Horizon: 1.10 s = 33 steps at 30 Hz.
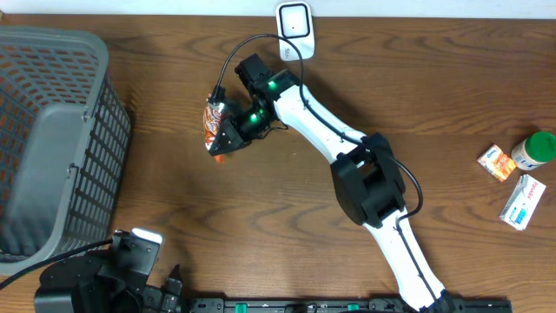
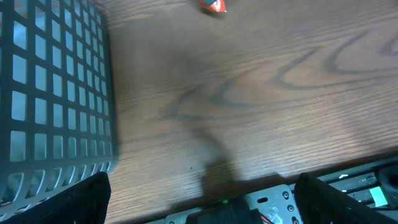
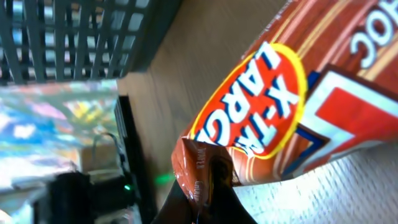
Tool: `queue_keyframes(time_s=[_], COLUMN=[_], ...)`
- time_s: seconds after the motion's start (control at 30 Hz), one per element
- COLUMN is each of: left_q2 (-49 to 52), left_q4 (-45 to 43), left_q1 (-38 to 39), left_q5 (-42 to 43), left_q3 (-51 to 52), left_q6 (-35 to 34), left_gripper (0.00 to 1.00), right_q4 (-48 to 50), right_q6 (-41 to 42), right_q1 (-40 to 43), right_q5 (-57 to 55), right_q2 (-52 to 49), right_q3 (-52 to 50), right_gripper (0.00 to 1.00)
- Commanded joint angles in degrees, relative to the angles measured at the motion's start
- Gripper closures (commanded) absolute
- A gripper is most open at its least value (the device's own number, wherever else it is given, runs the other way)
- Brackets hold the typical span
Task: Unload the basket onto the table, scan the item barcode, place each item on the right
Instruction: 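Set the chocolate bar on the table and open the right gripper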
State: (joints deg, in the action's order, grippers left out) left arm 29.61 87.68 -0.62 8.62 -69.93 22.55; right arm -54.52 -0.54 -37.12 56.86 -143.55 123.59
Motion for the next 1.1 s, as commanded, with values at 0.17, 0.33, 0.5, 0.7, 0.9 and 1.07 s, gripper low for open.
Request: queue_keyframes(time_s=[0.17,0.33,0.5,0.7,0.9,1.07], left_q2=[-0.2,-0.2,-0.2,-0.2,-0.2,-0.2], left_q4=[0.1,0.1,0.1,0.1,0.2,0.1], left_q1=[0.2,0.2,0.2,0.2,0.2,0.2], left_q5=[-0.2,-0.2,-0.2,-0.2,-0.2,-0.2], left_q3=[-0.4,-0.4,-0.4,-0.4,-0.4,-0.4], left_q6=[0.3,0.3,0.3,0.3,0.3,0.3], left_gripper=[0.05,0.05,0.05,0.05,0.05,0.05], right_q4=[1.4,1.4,2.8,5.9,3.3,3.4], right_q6=[-15.5,-23.8,-30.0,-28.6,-25.9,-21.9], right_q1=[-3.4,-3.8,-2.9,-0.6,3.5,7.3], right_q5=[2.0,8.5,17.1,18.7,18.3,12.9], right_q2=[0.4,0.4,0.4,0.4,0.4,0.4], right_q3=[-1.6,-3.2,-9.0,-17.5,-18.5,-18.5], right_gripper=[0.99,0.99,0.99,0.96,0.01,0.01])
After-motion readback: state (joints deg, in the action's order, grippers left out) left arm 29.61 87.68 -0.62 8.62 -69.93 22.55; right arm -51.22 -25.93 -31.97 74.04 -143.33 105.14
